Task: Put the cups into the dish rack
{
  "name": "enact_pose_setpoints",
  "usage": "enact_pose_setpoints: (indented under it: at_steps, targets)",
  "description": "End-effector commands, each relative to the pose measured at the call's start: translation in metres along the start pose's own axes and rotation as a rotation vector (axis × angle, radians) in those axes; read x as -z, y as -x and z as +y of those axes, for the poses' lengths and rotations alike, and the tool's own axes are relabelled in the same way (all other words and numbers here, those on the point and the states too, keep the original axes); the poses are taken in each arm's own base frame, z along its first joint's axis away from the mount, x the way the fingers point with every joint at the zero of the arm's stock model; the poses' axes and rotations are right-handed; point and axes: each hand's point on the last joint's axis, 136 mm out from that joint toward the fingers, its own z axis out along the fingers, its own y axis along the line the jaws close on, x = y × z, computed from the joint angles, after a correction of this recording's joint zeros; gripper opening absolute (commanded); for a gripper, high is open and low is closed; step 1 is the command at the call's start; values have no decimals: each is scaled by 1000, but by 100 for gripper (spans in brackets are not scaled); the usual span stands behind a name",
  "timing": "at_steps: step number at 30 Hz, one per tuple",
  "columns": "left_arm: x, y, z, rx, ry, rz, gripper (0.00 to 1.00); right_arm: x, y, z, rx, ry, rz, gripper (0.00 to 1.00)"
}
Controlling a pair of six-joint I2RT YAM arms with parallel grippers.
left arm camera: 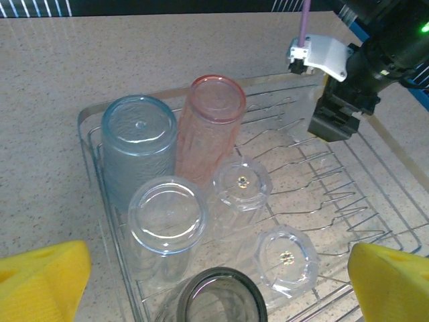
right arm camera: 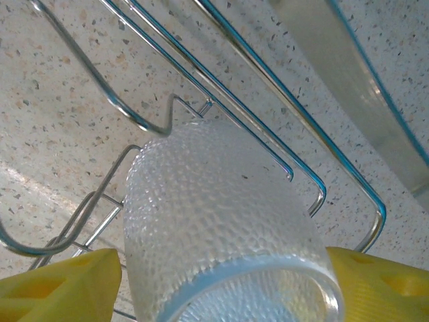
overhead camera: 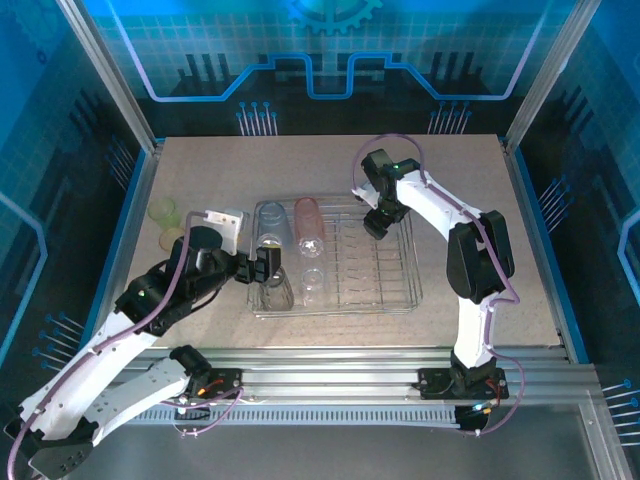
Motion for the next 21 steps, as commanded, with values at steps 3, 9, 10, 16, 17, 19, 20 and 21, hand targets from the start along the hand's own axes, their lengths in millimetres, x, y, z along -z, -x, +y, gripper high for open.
enact_pose_setpoints:
  at_steps: [3,9,10,16,17,19,20,21]
  targets:
    - [11,9,23,6,134,-25,99,25,-16,3,-84,12,31,79]
    - [10,11,50,-14,320,28,99,55,-23,0,-114,-5,-30,78]
    - [9,11,53,-12,336,38,99,59,-23,1,-118,3,-44,78]
    - [4,11,78,72,435,83,99,77,-26,4,-152,21,-94,78]
    - [4,11,86,107,454,93,99,82,-27,3,-162,17,-107,78]
    - [7,9,109,196,512,117,99,94,-27,2,-183,9,-147,78]
    - [8,8,122,240,549,132,99,102,-28,0,-197,2,-175,77]
    - [9,6,136,280,590,149,99,108,-28,0,-211,2,-206,77]
